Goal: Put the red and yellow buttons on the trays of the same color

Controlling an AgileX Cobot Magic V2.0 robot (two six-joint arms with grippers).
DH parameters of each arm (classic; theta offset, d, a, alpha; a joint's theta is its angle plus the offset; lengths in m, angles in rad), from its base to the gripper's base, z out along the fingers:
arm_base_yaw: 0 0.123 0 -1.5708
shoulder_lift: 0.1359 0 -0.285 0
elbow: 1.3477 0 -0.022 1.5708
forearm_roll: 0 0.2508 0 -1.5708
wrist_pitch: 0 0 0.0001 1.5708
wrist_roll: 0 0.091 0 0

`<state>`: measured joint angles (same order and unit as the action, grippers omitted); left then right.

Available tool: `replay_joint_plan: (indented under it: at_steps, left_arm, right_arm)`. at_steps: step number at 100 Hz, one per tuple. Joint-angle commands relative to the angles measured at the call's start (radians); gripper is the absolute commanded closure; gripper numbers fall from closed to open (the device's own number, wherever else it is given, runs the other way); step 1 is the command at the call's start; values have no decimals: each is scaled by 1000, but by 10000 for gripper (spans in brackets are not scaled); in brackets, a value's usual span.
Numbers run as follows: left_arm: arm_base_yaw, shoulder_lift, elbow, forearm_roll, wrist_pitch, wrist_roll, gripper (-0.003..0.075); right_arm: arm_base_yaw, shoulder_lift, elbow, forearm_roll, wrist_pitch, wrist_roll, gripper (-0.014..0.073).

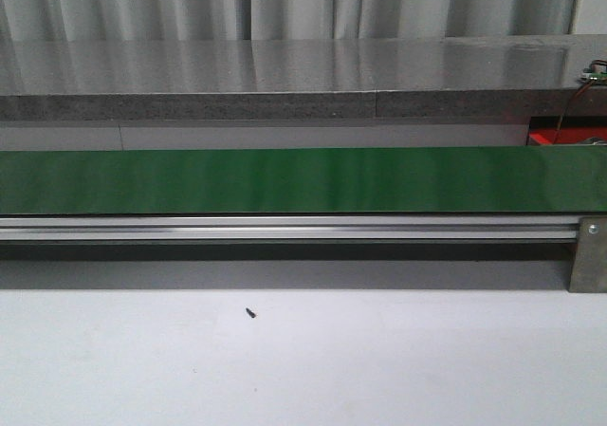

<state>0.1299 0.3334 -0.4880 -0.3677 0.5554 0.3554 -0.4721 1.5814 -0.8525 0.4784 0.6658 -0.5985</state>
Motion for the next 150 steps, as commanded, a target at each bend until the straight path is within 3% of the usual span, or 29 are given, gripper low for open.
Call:
replay_joint_plan:
  at_steps: [1, 16, 23, 57, 82, 120, 134, 142, 150]
  left_arm:
    - [-5, 8, -27, -25, -76, 2, 740]
    - [-5, 8, -27, -25, -76, 2, 740]
    - [-5, 8, -27, -25, -76, 2, 740]
    - [-5, 8, -27, -25, -76, 2, 740]
    - [-5, 8, -27, -25, -76, 2, 740]
    - [-5, 8, -27, -25, -76, 2, 740]
    - [-5, 8, -27, -25, -76, 2, 739]
    - [-5, 8, -27, -25, -76, 2, 740]
    - [-5, 8, -27, -25, -76, 2, 740]
  right_arm:
    - [-6, -27, -19, 22, 4, -1, 346]
    - [-6, -30, -19, 22, 5, -1, 150]
    - [-6, -40, -20, 22, 6, -1, 99]
    - [8, -231, -67, 83, 29, 5, 96]
    - [118, -435, -66, 93, -47, -27, 99]
    - [310, -615, -21, 93, -80, -62, 322]
    - [329, -636, 5, 93, -76, -62, 489]
    - [329, -637, 6, 93, -76, -62, 634]
    - [329, -637, 6, 93, -83, -62, 657]
